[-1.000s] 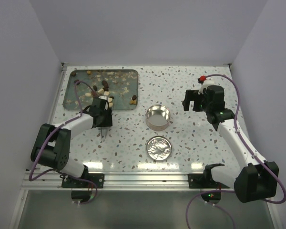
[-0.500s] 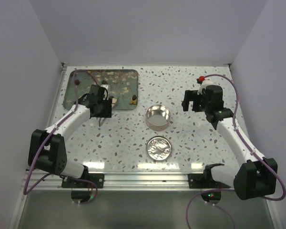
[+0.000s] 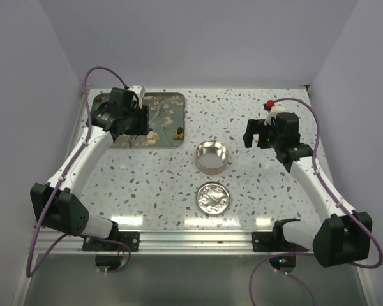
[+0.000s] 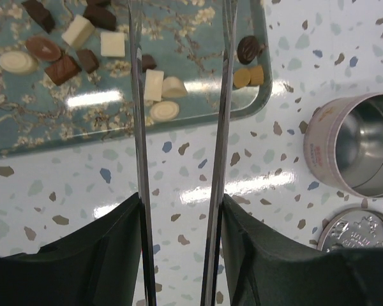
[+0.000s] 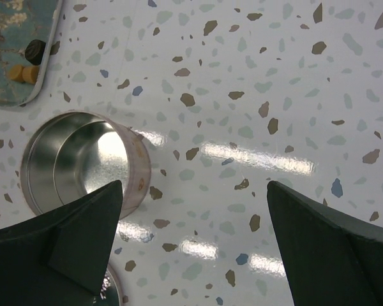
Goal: Pack the chocolate
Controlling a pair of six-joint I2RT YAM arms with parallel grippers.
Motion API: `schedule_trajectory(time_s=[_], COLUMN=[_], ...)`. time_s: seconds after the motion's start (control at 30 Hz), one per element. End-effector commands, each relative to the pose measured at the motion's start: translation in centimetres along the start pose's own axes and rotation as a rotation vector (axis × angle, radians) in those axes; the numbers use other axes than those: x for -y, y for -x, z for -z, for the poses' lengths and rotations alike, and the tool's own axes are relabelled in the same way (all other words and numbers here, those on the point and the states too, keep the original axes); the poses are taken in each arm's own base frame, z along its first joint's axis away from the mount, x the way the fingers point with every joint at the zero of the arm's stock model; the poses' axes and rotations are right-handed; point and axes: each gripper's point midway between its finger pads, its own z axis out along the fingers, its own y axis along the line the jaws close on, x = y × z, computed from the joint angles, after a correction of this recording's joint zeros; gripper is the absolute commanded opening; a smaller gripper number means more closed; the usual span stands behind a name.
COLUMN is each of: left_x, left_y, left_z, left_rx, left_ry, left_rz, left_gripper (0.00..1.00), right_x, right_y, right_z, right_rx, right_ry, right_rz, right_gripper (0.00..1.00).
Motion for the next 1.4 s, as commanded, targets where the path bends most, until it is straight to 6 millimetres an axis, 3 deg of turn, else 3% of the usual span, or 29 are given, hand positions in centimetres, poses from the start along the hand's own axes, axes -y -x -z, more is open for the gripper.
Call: schedule_trajectory(time_s=[0.0,0.17,0.33,0.87,1.37], left_x=[-0.3,-2.5,-4.5,-6.4,-6.0], left_y=[1.4,0.5,-0.1,-2.3,-0.9], left_z=[0.8,0.5,-0.3,-5.6,-7.8], left_rx=[0.009,-0.018,-0.043,-0.136,-0.115], left_ry=[0.026,0.140,0.144,0.195,0.161], left_rz=[-0.027,-0.028,0.036,0.015,0.005], left_gripper=[0.53,0.52,0.51,0.49,0.48], right_x=[-0.8,-0.7,-0.8,-0.7,-0.6], right_y=[2.8,2.8,2.4,2.2,2.0], right_z=[0.4,0.7,0.6,0.8,0.7], right_rx=[0.069,0.075,0.068,0.069,0.057], right_ry=[0.025,0.022,0.028,0.023,0.020], right_rz=[-0.002,-0.001,-0.005,0.001,0.004], right_gripper=[0.98,0.98,0.98,0.98,0.98])
